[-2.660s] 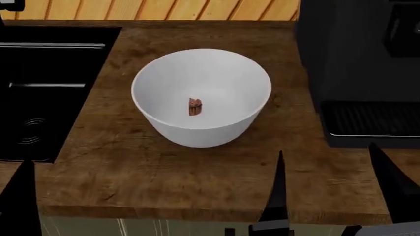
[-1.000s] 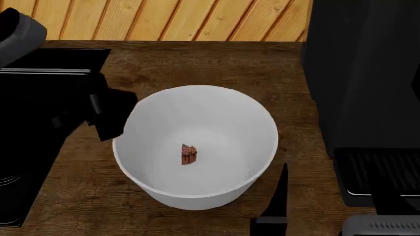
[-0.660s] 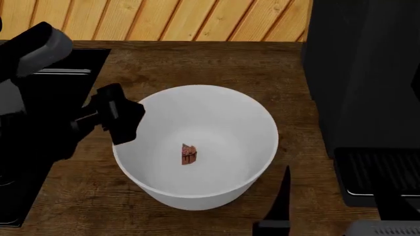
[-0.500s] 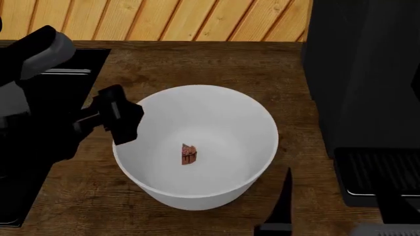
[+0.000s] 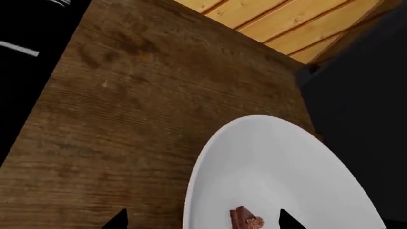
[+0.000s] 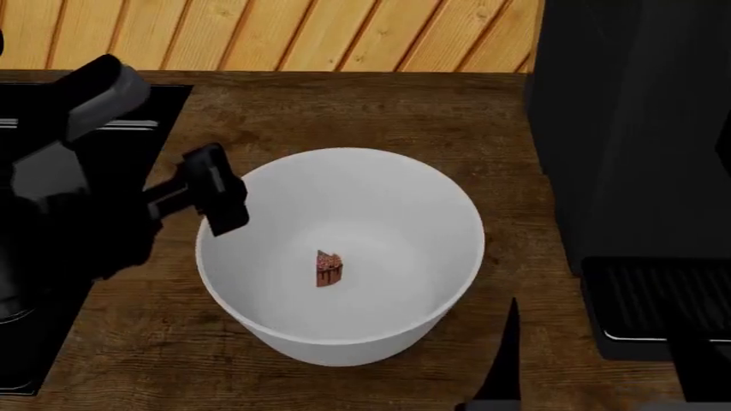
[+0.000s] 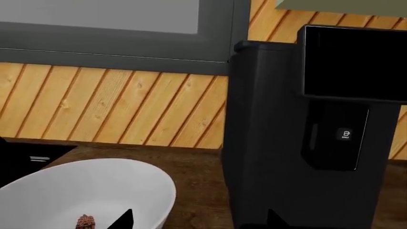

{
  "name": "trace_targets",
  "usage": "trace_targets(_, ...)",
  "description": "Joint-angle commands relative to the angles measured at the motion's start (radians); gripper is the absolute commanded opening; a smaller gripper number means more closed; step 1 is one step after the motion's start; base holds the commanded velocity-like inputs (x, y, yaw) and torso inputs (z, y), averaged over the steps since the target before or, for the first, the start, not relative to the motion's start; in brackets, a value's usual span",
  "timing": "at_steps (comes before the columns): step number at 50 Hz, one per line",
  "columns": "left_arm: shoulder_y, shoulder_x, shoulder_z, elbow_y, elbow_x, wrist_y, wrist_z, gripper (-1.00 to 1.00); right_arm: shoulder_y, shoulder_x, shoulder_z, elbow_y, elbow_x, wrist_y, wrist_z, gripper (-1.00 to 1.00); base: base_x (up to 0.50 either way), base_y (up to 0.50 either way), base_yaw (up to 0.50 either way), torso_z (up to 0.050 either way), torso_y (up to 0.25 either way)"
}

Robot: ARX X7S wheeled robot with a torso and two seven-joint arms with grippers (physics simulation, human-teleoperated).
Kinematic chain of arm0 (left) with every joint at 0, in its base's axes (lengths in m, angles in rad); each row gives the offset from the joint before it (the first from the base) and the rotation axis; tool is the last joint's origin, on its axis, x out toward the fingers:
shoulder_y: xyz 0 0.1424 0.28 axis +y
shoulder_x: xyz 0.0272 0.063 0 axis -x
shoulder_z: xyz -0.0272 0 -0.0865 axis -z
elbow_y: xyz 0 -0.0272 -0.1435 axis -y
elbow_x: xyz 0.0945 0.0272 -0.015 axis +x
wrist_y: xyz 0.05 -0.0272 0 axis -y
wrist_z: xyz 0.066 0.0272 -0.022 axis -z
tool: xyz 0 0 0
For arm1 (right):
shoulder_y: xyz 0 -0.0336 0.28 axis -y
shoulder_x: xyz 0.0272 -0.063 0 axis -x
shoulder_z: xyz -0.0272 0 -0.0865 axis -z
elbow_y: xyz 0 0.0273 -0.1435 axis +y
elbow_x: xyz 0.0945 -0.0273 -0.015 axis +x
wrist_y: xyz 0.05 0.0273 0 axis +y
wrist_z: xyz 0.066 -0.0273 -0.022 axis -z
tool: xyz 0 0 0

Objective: Pick up the bowl with cake and place it on the tray. Pick up the cupcake and place it on the tray.

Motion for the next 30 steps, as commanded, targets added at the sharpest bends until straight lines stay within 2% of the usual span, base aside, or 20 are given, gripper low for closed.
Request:
trace_targets(1,0.003,0.022,0.024,-0.075,0.054,0.021,0.052,1.0,-0.008,0.022,0.006,-0.009,0.013,-0.016,0.008,1.0,0.0,0.0,0.0,0.0,0.0)
trace_targets(11,0.022,0.04,0.071,-0.138,0.106,0.02,0.099,1.0,-0.01,0.025,-0.011,-0.017,0.011,-0.019,0.026,1.0,0.0,0.0,0.0,0.0,0.0)
trace_targets(30,0.049,0.055,0.111,-0.126,0.116,-0.002,0.097,1.0,-0.016,0.053,-0.054,-0.031,0.014,-0.059,0.067,1.0,0.0,0.0,0.0,0.0,0.0)
